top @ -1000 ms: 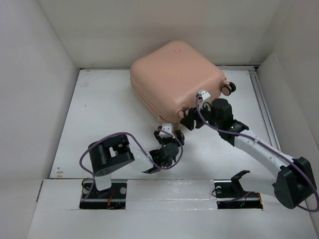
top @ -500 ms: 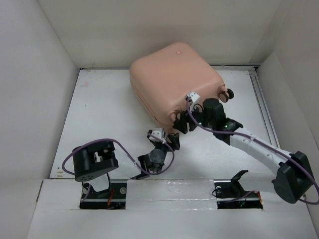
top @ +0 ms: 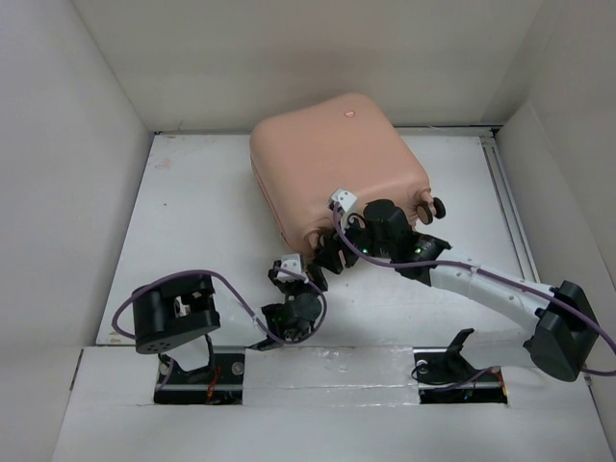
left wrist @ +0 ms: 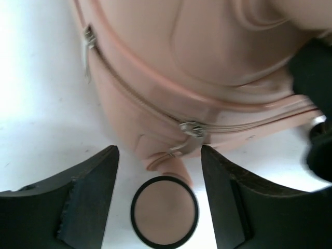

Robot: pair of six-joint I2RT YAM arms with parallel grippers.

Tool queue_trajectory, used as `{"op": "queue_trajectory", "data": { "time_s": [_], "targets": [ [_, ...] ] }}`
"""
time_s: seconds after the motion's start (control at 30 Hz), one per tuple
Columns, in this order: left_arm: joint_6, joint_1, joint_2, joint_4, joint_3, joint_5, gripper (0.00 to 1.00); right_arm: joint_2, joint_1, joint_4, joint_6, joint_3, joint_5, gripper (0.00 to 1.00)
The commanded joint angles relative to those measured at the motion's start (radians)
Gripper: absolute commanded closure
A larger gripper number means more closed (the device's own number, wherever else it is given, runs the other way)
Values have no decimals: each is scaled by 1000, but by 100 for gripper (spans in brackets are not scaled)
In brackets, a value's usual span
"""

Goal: Pack the luggage

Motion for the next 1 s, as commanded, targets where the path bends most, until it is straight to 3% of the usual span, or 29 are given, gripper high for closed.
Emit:
{"op": "queue_trajectory", "data": {
  "time_s": [0.0, 0.07, 0.17, 0.27, 0.33, 0.5, 0.67, 0.8, 0.83, 0.87, 0.97],
  "targets": [
    [-112, 14, -20, -127, 56, -97, 39, -36, 55, 188, 64, 112, -161, 89],
    [44, 14, -7, 79, 33, -74, 38, -27, 64, 198, 73, 112, -170, 89],
    [138, 14, 18, 253, 13, -50, 38, -27, 64, 221, 82, 93, -170, 89],
    [206, 14, 42, 296, 33, -59, 38, -27, 73, 232, 83, 81, -170, 90],
    [303, 14, 55, 449, 33, -30, 38, -36, 73, 244, 92, 72, -170, 91],
    [428, 58, 148, 630, 64, -62, 44, -36, 82, 254, 101, 50, -179, 93],
    [535, 81, 187, 769, 64, -80, 61, -56, 92, 272, 110, 24, -179, 93],
    [631, 81, 197, 890, 54, -80, 83, -56, 92, 293, 119, -9, -179, 94],
    [640, 81, 188, 890, 54, -80, 95, -56, 92, 293, 129, -19, -179, 94],
    [649, 72, 170, 902, 54, -80, 100, -56, 92, 304, 129, -19, -169, 94],
    [675, 52, 124, 913, 21, -90, 100, -67, 92, 315, 129, -59, -147, 94]
  ]
}}
